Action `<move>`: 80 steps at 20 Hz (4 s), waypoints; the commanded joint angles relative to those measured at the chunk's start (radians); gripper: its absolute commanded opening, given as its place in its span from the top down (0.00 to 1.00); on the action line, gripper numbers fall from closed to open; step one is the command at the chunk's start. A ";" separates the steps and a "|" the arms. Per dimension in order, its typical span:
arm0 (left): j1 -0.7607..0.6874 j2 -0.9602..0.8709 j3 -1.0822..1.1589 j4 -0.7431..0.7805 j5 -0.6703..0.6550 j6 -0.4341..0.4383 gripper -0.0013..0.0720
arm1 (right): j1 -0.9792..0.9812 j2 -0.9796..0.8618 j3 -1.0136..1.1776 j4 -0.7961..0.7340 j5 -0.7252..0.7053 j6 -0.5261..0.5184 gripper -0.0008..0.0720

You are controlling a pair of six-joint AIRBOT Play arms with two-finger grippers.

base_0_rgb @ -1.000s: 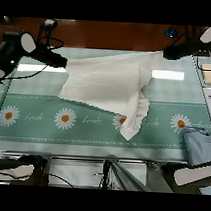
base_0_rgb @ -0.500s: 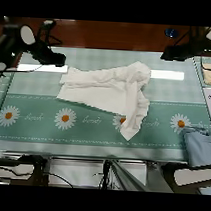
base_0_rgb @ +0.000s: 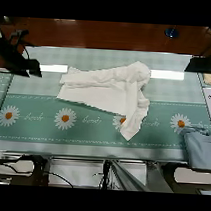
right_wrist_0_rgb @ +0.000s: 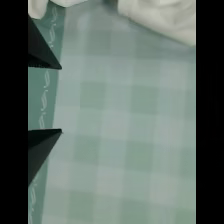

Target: Fold the shirts.

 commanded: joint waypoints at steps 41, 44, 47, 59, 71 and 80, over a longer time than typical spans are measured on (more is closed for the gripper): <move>0.042 -0.215 -0.190 -0.523 0.117 0.185 0.94 | -0.132 0.005 -0.453 0.418 0.091 -0.276 0.17; 0.042 -0.215 -0.188 -0.522 0.100 0.182 0.94 | -0.117 0.006 -0.582 0.448 0.069 -0.363 0.17; 0.041 -0.215 -0.187 -0.523 0.085 0.175 0.94 | -0.060 0.005 -0.664 0.447 -0.034 -0.405 0.17; 0.042 -0.215 -0.187 -0.523 0.056 0.187 0.94 | 0.230 -0.009 -0.676 0.443 -0.542 -0.380 0.44; 0.042 -0.030 0.097 -0.571 0.050 0.201 0.95 | 0.139 0.493 -0.489 0.427 -0.565 -0.337 0.95; 0.023 0.488 0.424 -0.659 0.286 0.238 0.95 | 0.123 0.705 0.003 0.320 -0.523 -0.168 0.95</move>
